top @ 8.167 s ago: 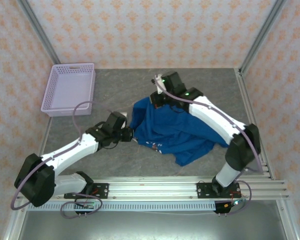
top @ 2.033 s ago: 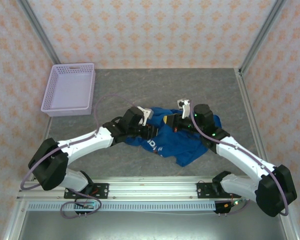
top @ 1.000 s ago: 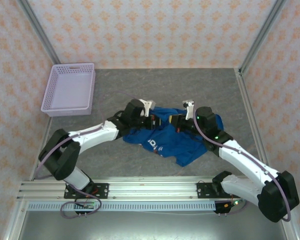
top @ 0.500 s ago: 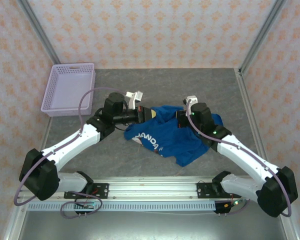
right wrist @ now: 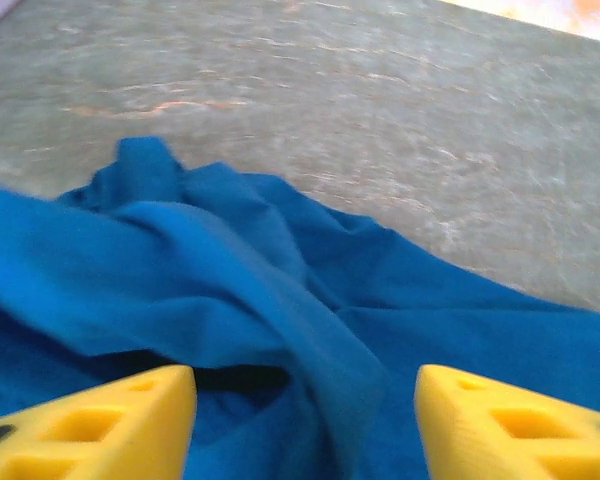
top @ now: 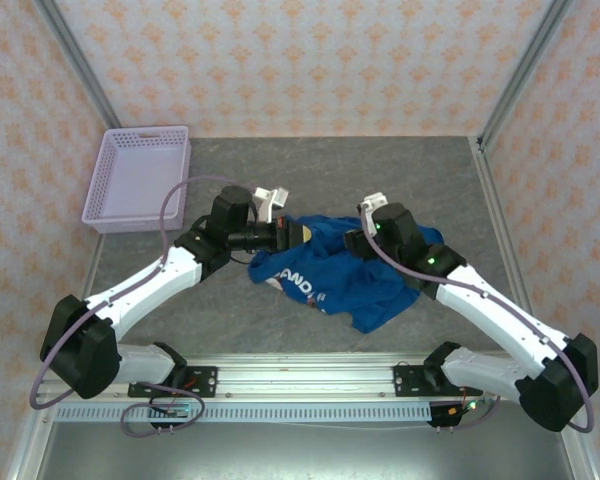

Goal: Fold the inside-out t-shirt

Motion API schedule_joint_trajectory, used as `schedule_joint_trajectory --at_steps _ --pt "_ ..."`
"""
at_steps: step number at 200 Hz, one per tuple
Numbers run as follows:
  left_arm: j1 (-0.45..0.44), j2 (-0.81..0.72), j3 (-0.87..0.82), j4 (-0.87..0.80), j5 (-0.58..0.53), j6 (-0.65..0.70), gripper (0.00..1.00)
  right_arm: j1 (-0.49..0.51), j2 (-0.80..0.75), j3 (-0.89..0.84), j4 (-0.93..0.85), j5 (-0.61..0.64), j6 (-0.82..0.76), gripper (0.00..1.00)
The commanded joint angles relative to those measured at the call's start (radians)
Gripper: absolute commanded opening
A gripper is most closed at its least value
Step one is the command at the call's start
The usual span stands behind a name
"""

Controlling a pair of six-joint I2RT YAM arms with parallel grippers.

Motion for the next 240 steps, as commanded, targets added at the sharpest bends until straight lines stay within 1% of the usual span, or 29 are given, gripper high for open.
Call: schedule_joint_trajectory --at_steps 1,15,32,53,59,73,86,93,98,115,123,129,138,147,149,159,167,176,198,214,224,240 --pt "0.007 -0.005 0.037 -0.030 0.021 0.043 0.00 0.030 0.006 -0.012 0.043 -0.016 -0.164 0.69" --pt "0.007 -0.009 0.037 -0.035 0.021 0.048 0.00 0.035 0.038 0.000 0.056 -0.037 -0.204 0.74" --pt "0.007 -0.014 0.038 -0.045 0.019 0.055 0.00 0.036 0.080 0.013 0.070 -0.058 -0.239 0.76" --pt "0.007 -0.024 0.037 -0.060 0.012 0.066 0.00 0.035 0.117 0.022 0.073 -0.122 -0.266 0.76" --pt "0.007 -0.027 0.037 -0.064 0.008 0.068 0.00 0.036 0.148 0.020 0.080 -0.139 -0.269 0.76" --pt "0.007 -0.036 0.037 -0.075 -0.002 0.077 0.00 0.036 0.178 0.011 0.106 -0.148 -0.267 0.76" --pt "0.008 -0.046 0.035 -0.087 -0.022 0.087 0.00 0.035 0.206 0.010 0.134 -0.169 -0.259 0.74" --pt "0.009 -0.053 0.033 -0.092 -0.040 0.092 0.00 0.033 0.218 0.009 0.151 -0.196 -0.245 0.67" --pt "0.009 -0.057 0.033 -0.101 -0.057 0.093 0.00 0.030 0.225 0.010 0.159 -0.222 -0.230 0.58" --pt "0.022 -0.081 0.021 -0.113 -0.109 0.094 0.00 0.016 0.228 0.006 0.167 -0.329 -0.179 0.36" --pt "0.029 -0.095 0.014 -0.118 -0.139 0.093 0.00 0.006 0.219 -0.005 0.178 -0.361 -0.145 0.23" --pt "0.033 -0.107 0.011 -0.128 -0.173 0.100 0.00 -0.006 0.209 -0.010 0.178 -0.388 -0.118 0.13" --pt "0.034 -0.125 0.009 -0.163 -0.252 0.116 0.00 -0.031 0.190 -0.018 0.187 -0.447 -0.060 0.00" --pt "0.034 -0.141 0.013 -0.213 -0.366 0.122 0.00 -0.057 0.165 -0.035 0.232 -0.531 0.016 0.00" --pt "0.035 -0.145 0.013 -0.225 -0.390 0.144 0.00 -0.062 0.160 -0.040 0.244 -0.554 0.036 0.00" --pt "0.034 -0.156 0.015 -0.263 -0.502 0.167 0.00 -0.076 0.136 -0.067 0.343 -0.650 0.150 0.00" --pt "0.035 -0.160 0.015 -0.281 -0.566 0.177 0.00 -0.078 0.129 -0.084 0.422 -0.702 0.236 0.00" --pt "0.034 -0.160 0.016 -0.290 -0.609 0.187 0.00 -0.077 0.133 -0.095 0.495 -0.749 0.324 0.00" --pt "0.034 -0.146 0.024 -0.308 -0.617 0.205 0.00 -0.078 0.162 -0.116 0.662 -0.771 0.501 0.00" --pt "0.033 -0.158 0.009 -0.312 -0.582 0.209 0.10 -0.078 0.192 -0.125 0.739 -0.740 0.600 0.00" --pt "0.028 -0.186 -0.017 -0.306 -0.554 0.211 0.17 -0.076 0.208 -0.121 0.754 -0.718 0.648 0.00" --pt "0.001 -0.252 -0.073 -0.291 -0.533 0.214 0.24 -0.077 0.230 -0.113 0.764 -0.682 0.699 0.00"
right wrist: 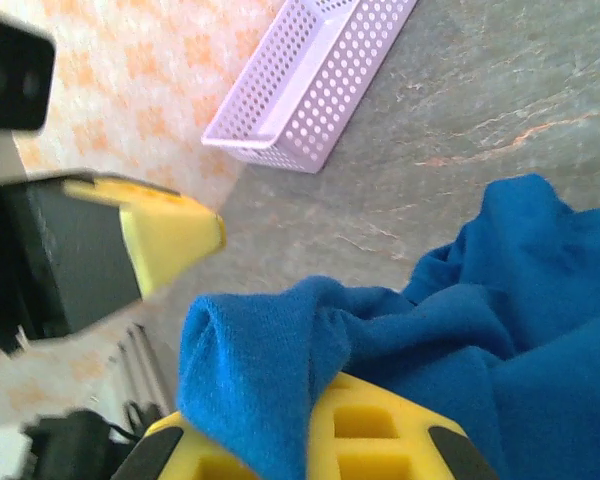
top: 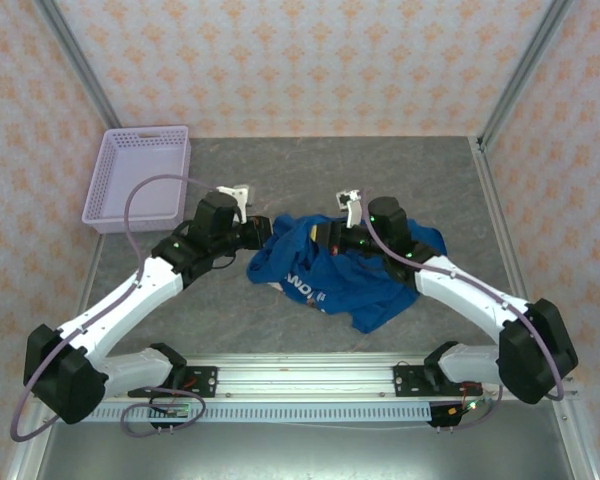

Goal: Fold the inside-out t-shirt

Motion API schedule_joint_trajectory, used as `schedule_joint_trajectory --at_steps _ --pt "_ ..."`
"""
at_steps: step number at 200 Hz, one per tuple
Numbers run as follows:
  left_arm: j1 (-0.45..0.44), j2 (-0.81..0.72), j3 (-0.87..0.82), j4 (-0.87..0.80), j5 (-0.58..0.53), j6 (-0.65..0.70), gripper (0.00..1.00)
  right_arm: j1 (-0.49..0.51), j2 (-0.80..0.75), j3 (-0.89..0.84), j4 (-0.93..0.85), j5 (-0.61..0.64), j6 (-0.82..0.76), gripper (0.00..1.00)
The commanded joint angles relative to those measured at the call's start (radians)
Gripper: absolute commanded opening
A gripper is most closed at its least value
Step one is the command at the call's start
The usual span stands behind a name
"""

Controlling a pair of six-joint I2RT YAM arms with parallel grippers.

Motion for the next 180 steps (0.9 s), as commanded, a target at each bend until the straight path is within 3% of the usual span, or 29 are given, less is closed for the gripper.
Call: schedule_joint_trajectory --at_steps 1,35,66,139,180 --pt "-0.028 -0.095 -0.067 -0.010 0.001 0.025 0.25 0.000 0.030 0.004 0.142 0.016 0.182 0.00" --pt "-0.184 -0.185 -0.158 0.061 0.051 0.027 0.36 -0.001 0.049 0.038 0.092 0.065 0.198 0.00" --pt "-0.278 -0.056 -0.150 0.166 0.075 0.012 0.42 -0.009 0.055 0.054 0.067 0.076 0.199 0.00" --pt "-0.264 0.174 -0.015 0.247 -0.080 0.081 0.41 -0.034 0.031 0.043 0.045 0.082 0.225 0.00" --pt "-0.208 0.258 0.019 0.269 -0.042 0.097 0.41 -0.035 0.025 0.031 0.053 0.084 0.226 0.00"
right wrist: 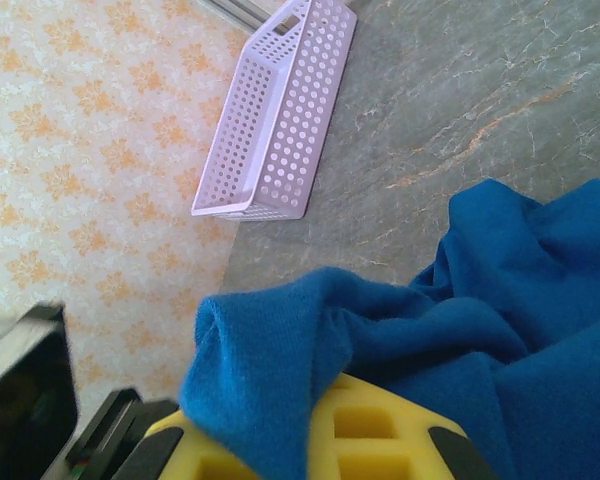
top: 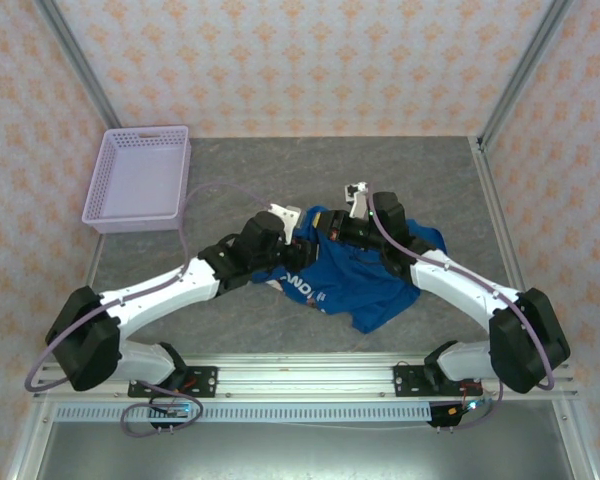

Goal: Fold the inside-out t-shirt

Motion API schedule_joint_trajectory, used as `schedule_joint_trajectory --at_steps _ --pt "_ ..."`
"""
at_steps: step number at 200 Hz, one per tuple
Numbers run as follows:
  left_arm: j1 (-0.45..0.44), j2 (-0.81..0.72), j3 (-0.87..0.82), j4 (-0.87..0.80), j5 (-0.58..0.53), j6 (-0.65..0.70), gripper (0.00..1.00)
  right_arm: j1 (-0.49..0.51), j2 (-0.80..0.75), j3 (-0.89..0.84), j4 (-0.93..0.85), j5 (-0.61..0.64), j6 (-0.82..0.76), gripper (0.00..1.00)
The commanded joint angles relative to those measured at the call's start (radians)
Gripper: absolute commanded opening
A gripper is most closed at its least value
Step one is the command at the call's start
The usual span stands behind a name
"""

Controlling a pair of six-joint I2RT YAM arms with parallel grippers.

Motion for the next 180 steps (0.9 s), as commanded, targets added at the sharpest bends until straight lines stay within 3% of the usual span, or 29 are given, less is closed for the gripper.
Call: schedule_joint_trajectory --at_steps 1,27,48,74,89,111,140,180 --pt "0.025 0.043 0.037 0.039 -0.021 0.036 0.41 -0.006 -0.026 0.011 0.020 0.012 0.011 0.00" --pt "0.046 0.078 0.046 0.069 0.003 0.035 0.40 -0.007 -0.032 0.007 0.021 0.015 0.010 0.00" --pt "0.055 0.109 0.066 0.088 0.036 0.029 0.32 -0.007 -0.033 0.004 0.021 0.017 0.008 0.00" --pt "0.064 0.123 0.072 0.110 0.091 0.007 0.08 -0.012 -0.041 0.005 -0.006 0.041 -0.014 0.00" --pt "0.076 0.095 0.061 0.116 0.131 -0.012 0.00 -0.013 -0.059 0.030 -0.119 0.115 -0.090 0.00" --pt "0.106 0.027 0.051 0.129 0.264 -0.094 0.00 -0.010 -0.074 0.096 -0.331 0.294 -0.266 0.00" --pt "0.129 -0.071 0.043 0.120 0.314 -0.271 0.00 0.021 -0.075 0.162 -0.517 0.468 -0.471 0.19" --pt "0.133 -0.091 0.045 0.091 0.329 -0.437 0.00 0.074 -0.175 0.182 -0.639 0.550 -0.595 0.42"
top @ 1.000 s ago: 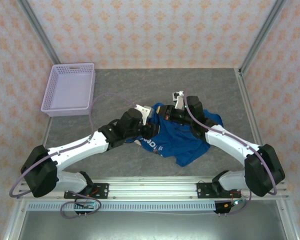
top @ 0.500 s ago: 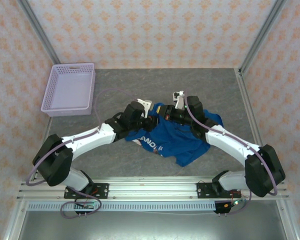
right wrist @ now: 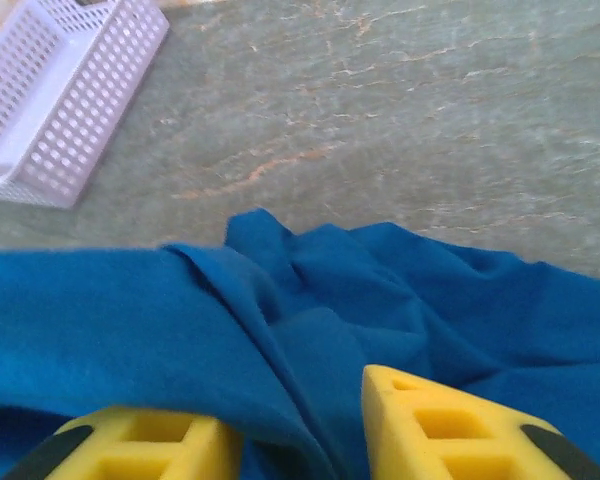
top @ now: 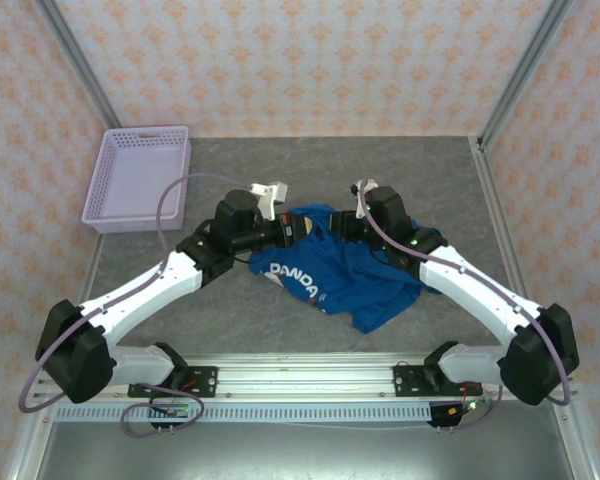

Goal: Fold the inside-out t-shirt

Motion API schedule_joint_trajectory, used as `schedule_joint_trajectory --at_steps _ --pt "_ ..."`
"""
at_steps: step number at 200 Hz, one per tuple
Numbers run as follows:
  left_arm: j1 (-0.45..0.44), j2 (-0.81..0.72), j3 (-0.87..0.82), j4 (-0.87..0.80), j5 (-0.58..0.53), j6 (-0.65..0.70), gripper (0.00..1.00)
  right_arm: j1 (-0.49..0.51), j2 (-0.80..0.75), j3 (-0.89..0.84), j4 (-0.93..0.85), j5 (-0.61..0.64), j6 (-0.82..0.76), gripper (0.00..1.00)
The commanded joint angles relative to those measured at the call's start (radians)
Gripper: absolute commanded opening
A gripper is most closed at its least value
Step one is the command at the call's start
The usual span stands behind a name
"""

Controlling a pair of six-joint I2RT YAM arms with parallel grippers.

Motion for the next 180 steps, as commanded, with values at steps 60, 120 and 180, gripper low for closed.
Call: schedule_joint_trajectory --at_steps 60,120,180 --pt "0.005 -0.027 -0.011 -0.006 0.021 -0.154 0.00 0.106 -0.261 -0.116 -0.065 -0.056 -0.162 0.43" --pt "0.005 -0.045 -0.007 -0.033 0.013 -0.108 0.00 0.118 -0.075 -0.057 0.054 -0.063 -0.085 0.39" --pt "0.019 -0.074 -0.030 -0.061 -0.039 -0.093 0.00 0.097 -0.087 -0.058 0.010 -0.051 -0.089 0.00"
